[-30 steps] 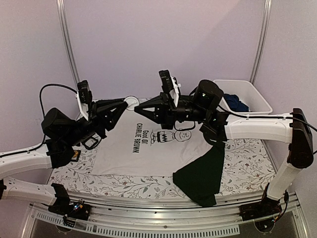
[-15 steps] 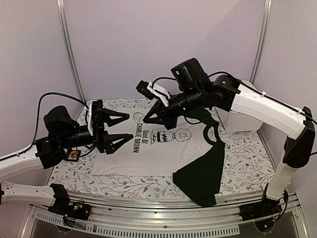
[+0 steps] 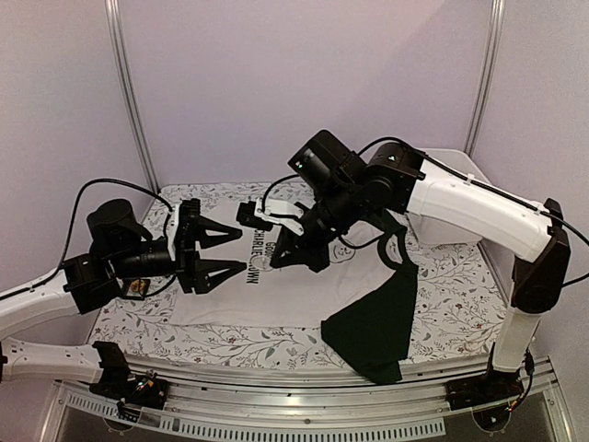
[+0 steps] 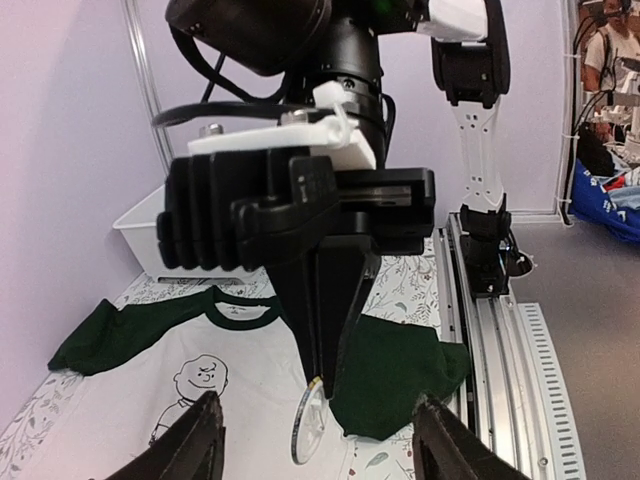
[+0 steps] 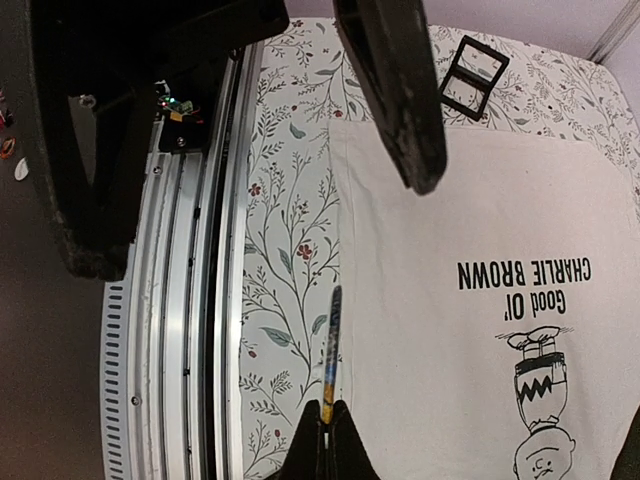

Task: Pin the brooch onto the clothing

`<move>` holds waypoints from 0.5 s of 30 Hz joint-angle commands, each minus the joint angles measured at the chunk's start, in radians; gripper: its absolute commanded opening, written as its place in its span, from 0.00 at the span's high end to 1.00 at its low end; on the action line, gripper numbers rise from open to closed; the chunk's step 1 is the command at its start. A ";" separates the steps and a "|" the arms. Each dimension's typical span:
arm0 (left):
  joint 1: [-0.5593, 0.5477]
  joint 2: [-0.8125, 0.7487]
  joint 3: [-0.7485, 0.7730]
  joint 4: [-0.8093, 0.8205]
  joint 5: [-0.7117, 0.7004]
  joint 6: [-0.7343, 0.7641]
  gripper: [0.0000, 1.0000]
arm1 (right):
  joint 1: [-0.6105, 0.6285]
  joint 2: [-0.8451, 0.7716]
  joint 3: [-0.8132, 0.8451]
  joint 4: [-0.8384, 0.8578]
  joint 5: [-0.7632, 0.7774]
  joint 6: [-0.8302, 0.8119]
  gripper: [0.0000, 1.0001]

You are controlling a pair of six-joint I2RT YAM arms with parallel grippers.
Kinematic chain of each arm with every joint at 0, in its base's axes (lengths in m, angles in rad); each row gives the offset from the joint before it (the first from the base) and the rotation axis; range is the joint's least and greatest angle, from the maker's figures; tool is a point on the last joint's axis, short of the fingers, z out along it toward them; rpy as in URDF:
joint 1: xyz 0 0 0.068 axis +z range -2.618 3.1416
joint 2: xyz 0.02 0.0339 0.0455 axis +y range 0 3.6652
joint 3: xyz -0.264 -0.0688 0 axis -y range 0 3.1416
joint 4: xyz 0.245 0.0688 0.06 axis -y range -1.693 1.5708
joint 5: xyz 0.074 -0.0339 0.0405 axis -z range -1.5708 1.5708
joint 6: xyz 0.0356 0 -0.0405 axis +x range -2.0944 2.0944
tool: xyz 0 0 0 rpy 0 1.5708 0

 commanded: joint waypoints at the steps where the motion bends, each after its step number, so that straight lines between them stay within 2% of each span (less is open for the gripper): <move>1: 0.027 0.015 0.000 -0.067 0.003 0.016 0.38 | -0.001 -0.021 0.022 -0.006 -0.021 -0.023 1.00; 6: 0.020 0.050 -0.012 0.004 0.004 -0.011 0.44 | 0.000 -0.031 0.014 0.030 -0.052 -0.036 1.00; 15: 0.005 0.069 -0.011 -0.031 -0.006 0.032 0.68 | 0.001 -0.050 -0.008 0.059 -0.063 -0.047 1.00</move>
